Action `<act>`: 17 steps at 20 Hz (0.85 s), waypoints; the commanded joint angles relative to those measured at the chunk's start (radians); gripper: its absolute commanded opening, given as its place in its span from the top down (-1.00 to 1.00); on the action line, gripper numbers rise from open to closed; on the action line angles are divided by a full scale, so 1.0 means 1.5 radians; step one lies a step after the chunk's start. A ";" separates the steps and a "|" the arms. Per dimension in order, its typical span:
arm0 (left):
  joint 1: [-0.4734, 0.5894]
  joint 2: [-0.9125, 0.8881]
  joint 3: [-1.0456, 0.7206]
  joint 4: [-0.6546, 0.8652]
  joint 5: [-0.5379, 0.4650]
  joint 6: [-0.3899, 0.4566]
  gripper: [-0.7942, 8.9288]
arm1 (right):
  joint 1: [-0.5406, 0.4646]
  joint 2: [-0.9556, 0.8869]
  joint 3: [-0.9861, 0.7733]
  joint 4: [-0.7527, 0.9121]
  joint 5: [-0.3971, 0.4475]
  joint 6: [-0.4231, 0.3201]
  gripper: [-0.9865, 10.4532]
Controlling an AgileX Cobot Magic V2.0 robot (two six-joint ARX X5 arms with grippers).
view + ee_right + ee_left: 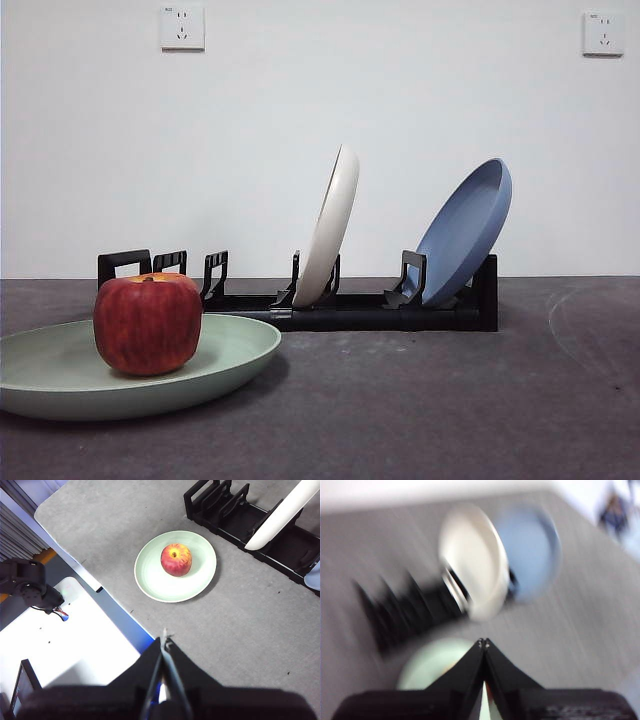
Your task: Take the green plate from the plate rack,put the plate on the table,take the apple from the table,put the apple in the plate
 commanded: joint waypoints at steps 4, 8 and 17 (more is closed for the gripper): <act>0.085 -0.163 -0.214 0.252 0.001 -0.008 0.85 | 0.001 0.000 -0.003 -0.016 0.003 -0.003 0.83; 0.162 -0.307 -0.442 0.403 0.001 0.018 0.84 | 0.001 0.000 -0.003 -0.016 0.003 -0.003 0.83; 0.236 -0.521 -0.770 0.545 -0.042 0.024 0.84 | 0.001 0.001 -0.003 -0.016 0.005 -0.003 0.83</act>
